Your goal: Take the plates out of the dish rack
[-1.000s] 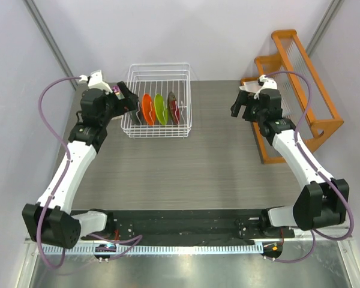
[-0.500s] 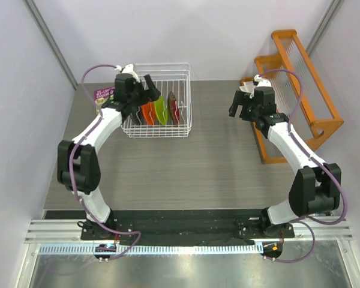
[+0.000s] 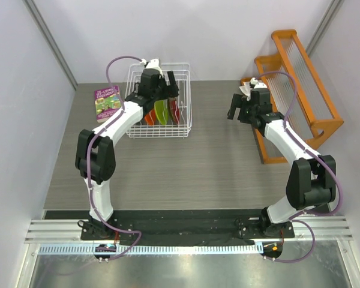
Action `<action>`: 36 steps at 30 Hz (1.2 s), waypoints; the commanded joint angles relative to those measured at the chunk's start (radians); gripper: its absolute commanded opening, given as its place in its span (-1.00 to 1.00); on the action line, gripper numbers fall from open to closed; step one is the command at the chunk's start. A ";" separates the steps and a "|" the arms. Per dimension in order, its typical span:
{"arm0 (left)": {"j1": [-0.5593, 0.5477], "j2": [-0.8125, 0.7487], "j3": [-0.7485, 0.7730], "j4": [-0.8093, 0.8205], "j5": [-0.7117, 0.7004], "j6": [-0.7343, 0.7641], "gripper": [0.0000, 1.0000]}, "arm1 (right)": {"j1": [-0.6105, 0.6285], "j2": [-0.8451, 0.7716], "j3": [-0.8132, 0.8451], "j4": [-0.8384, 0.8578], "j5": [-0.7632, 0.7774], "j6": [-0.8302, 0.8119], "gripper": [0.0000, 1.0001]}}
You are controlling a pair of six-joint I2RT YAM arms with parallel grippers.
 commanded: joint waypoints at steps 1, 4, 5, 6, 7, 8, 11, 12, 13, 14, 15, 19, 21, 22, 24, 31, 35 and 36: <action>-0.017 0.016 0.015 -0.021 -0.113 0.019 0.76 | 0.001 -0.012 0.037 0.021 0.009 -0.011 1.00; -0.035 0.022 0.000 -0.023 -0.164 0.025 0.68 | 0.001 -0.009 0.035 0.019 0.009 -0.004 0.99; -0.044 0.030 0.000 -0.029 -0.182 0.025 0.68 | 0.001 -0.007 0.034 0.021 0.007 -0.002 0.99; -0.048 0.033 0.000 -0.032 -0.190 0.027 0.65 | 0.001 -0.006 0.032 0.021 0.006 -0.002 0.99; -0.052 0.037 0.000 -0.037 -0.196 0.027 0.60 | -0.001 -0.004 0.032 0.021 0.006 -0.001 0.99; -0.060 0.042 0.000 -0.044 -0.211 0.024 0.58 | 0.003 -0.003 0.031 0.021 0.006 -0.001 0.99; -0.074 0.050 -0.017 -0.046 -0.222 0.012 0.51 | 0.001 -0.004 0.026 0.019 0.006 0.001 0.99; -0.078 0.054 -0.020 -0.046 -0.234 0.012 0.49 | 0.001 -0.004 0.024 0.021 0.009 -0.002 1.00; -0.081 0.056 -0.026 -0.046 -0.239 0.010 0.43 | 0.001 -0.006 0.023 0.021 0.009 -0.004 0.99; -0.084 0.060 -0.028 -0.049 -0.244 0.007 0.36 | 0.001 -0.006 0.021 0.019 0.009 -0.002 0.99; -0.086 0.066 -0.028 -0.049 -0.254 0.001 0.30 | 0.001 -0.007 0.018 0.019 0.010 -0.002 0.99; -0.094 0.076 -0.037 -0.061 -0.311 -0.015 0.22 | 0.001 -0.010 0.012 0.018 0.015 -0.005 0.99; -0.103 0.079 -0.038 -0.064 -0.339 -0.016 0.18 | 0.001 -0.009 0.012 0.016 0.015 -0.007 0.99; -0.104 0.085 -0.038 -0.067 -0.360 -0.018 0.14 | 0.001 -0.009 0.012 0.016 0.016 -0.008 0.99; -0.114 0.094 -0.035 -0.075 -0.388 -0.015 0.06 | 0.001 -0.004 0.014 0.015 0.018 -0.010 0.99; -0.126 0.126 -0.026 -0.086 -0.437 -0.024 -0.57 | 0.001 0.002 0.012 0.011 0.023 -0.008 0.99; -0.134 0.126 -0.023 -0.084 -0.458 -0.021 -1.00 | 0.001 0.011 0.012 0.010 0.026 -0.007 0.99; -0.135 0.125 -0.022 -0.087 -0.458 -0.018 -1.00 | 0.001 0.013 0.012 0.008 0.026 -0.007 0.99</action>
